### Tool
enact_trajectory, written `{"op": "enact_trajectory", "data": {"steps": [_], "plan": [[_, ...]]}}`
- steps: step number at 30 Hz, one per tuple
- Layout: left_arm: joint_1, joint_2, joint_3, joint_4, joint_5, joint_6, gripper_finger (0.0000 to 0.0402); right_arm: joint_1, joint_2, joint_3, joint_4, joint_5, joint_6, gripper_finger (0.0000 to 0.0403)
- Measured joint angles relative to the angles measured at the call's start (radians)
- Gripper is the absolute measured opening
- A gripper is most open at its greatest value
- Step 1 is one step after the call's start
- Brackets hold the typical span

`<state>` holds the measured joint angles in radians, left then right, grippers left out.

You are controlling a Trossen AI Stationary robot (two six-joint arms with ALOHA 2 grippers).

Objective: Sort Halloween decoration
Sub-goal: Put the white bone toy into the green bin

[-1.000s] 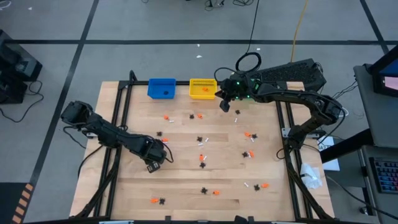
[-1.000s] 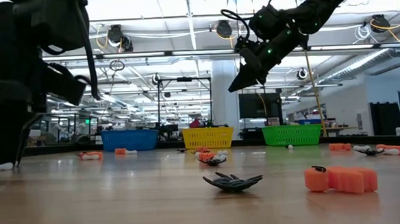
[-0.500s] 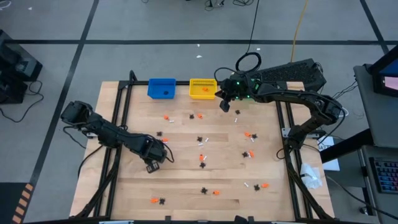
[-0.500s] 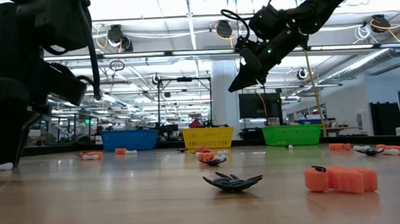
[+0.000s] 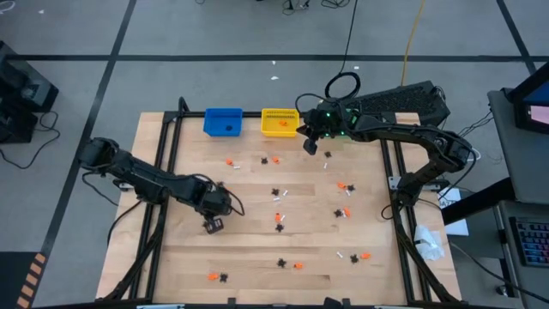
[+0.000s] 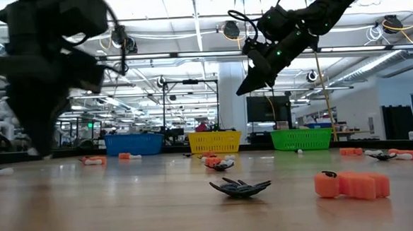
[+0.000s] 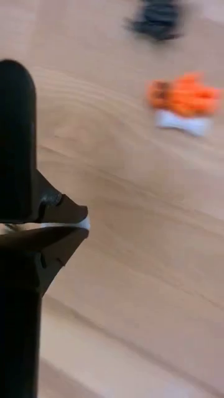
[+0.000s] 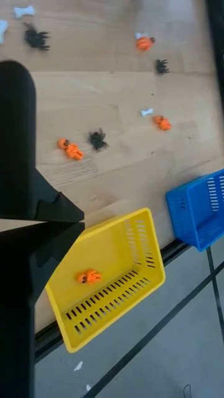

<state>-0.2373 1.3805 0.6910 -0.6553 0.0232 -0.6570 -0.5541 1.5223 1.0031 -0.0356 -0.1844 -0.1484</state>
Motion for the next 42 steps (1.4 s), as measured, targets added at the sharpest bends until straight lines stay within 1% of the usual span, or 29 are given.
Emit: {"op": "enact_trajectory", "data": {"steps": [4, 10, 13, 15, 19, 24, 27, 29, 33, 36, 39, 42], "plan": [[0.070, -0.003, 0.001, 0.129, 0.001, 0.079, 0.0002, 0.000, 0.000, 0.000, -0.010, 0.000, -0.037, 0.0000], [0.204, 0.007, 0.002, 0.354, -0.002, 0.208, 0.0002, -0.011, -0.006, -0.001, -0.030, 0.003, -0.090, 0.0000], [0.257, 0.023, 0.014, 0.446, -0.017, 0.274, 0.0001, -0.035, -0.036, -0.041, 0.005, 0.006, -0.105, 0.0000], [0.283, 0.039, 0.038, 0.456, -0.031, 0.319, 0.0001, -0.054, -0.069, -0.089, 0.043, 0.002, -0.107, 0.0000], [0.316, 0.098, 0.122, 0.515, -0.038, 0.411, 0.0000, -0.087, -0.157, -0.180, 0.100, -0.001, -0.102, 0.0000], [0.366, 0.203, 0.271, 0.567, -0.058, 0.505, 0.0000, -0.104, -0.292, -0.263, 0.100, 0.006, -0.085, 0.0000], [0.404, 0.271, 0.368, 0.590, -0.070, 0.534, 0.0000, -0.106, -0.386, -0.309, 0.101, 0.035, -0.074, 0.0000], [0.430, 0.320, 0.429, 0.618, -0.084, 0.543, 0.0000, -0.106, -0.452, -0.343, 0.098, 0.056, -0.066, 0.0000], [0.474, 0.414, 0.528, 0.694, -0.085, 0.543, 0.0000, -0.107, -0.564, -0.400, 0.096, 0.066, -0.058, 0.0000], [0.493, 0.489, 0.600, 0.746, -0.084, 0.543, 0.0000, -0.106, -0.634, -0.428, 0.098, 0.106, -0.051, 0.0000], [0.503, 0.563, 0.666, 0.796, -0.084, 0.543, 0.0001, -0.107, -0.684, -0.438, 0.091, 0.135, -0.037, 0.0000], [0.506, 0.637, 0.733, 0.844, -0.083, 0.542, 0.0001, -0.107, -0.713, -0.439, 0.086, 0.136, -0.020, 0.0000]]}}
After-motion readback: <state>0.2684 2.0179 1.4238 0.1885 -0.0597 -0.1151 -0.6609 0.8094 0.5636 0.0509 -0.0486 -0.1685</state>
